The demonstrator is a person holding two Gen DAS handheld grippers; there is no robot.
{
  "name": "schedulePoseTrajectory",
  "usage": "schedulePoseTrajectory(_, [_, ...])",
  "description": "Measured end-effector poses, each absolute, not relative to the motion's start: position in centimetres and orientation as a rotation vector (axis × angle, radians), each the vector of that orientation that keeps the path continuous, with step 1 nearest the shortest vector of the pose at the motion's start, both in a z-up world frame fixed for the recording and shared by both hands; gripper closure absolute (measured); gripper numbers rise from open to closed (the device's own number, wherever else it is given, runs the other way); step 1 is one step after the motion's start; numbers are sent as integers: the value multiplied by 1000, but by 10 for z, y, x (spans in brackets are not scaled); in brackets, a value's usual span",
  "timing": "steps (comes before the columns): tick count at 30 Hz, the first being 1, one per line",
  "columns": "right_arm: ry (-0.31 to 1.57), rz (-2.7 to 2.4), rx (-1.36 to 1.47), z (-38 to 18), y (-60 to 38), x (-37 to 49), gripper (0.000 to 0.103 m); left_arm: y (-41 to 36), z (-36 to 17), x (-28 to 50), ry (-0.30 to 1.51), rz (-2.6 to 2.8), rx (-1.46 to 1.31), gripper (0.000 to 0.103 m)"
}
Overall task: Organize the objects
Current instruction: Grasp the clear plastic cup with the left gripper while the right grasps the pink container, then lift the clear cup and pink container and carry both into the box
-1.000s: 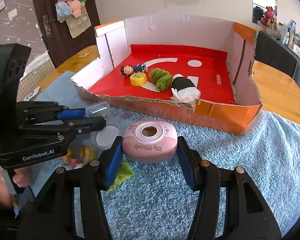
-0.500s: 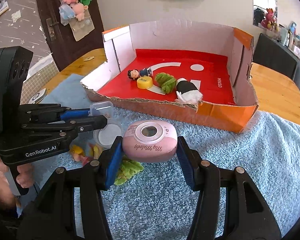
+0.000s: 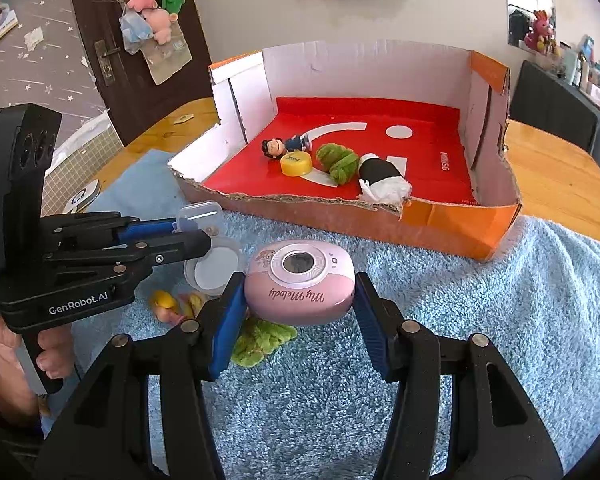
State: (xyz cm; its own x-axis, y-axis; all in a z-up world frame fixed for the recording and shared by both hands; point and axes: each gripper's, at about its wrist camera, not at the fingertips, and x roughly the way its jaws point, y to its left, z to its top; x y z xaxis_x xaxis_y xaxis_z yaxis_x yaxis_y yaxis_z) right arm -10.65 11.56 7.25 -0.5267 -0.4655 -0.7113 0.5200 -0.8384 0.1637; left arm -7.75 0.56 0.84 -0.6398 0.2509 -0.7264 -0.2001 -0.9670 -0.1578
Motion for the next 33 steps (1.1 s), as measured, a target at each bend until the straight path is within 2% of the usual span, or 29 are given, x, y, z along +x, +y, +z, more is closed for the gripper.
schedulePoseTrajectory(23, [85, -2375, 1128, 64, 125, -114, 51, -10, 0, -87, -228, 2579, -1251, 82])
schedulePoseTrajectory(33, [109, -2379, 1112, 65, 122, -113, 51, -9, 3, -85, -199, 2604, -1234, 84])
